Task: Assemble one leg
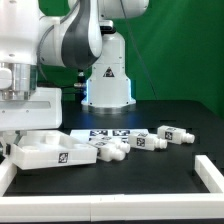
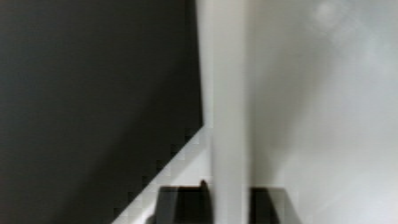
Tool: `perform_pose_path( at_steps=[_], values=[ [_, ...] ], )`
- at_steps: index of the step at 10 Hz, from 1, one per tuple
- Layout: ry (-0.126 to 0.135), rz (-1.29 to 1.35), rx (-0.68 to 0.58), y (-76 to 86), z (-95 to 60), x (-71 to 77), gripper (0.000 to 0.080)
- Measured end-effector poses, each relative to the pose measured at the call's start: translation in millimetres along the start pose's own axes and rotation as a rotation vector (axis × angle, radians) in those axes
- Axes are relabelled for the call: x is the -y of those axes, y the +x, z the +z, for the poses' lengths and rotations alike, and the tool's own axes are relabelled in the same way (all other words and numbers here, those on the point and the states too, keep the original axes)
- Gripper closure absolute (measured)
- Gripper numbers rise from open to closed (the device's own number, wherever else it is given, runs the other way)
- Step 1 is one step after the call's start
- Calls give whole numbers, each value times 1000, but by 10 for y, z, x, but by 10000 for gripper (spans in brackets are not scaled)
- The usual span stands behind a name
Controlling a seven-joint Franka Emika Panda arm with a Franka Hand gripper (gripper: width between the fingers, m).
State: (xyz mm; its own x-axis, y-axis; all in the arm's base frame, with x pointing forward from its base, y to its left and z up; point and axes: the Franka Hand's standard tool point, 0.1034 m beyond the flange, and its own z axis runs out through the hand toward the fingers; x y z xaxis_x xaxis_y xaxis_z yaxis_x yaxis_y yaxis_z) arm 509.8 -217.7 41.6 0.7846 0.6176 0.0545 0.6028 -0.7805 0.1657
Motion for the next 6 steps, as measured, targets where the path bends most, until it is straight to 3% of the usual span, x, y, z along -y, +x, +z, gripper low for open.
perform_pose_path(
  at_steps=[3,4,6],
  values=[
    [74,61,32,166,-248,-104,746],
    [76,99,30,268,-334,-93,746],
    [74,290,31,645,-419,122,746]
  ],
)
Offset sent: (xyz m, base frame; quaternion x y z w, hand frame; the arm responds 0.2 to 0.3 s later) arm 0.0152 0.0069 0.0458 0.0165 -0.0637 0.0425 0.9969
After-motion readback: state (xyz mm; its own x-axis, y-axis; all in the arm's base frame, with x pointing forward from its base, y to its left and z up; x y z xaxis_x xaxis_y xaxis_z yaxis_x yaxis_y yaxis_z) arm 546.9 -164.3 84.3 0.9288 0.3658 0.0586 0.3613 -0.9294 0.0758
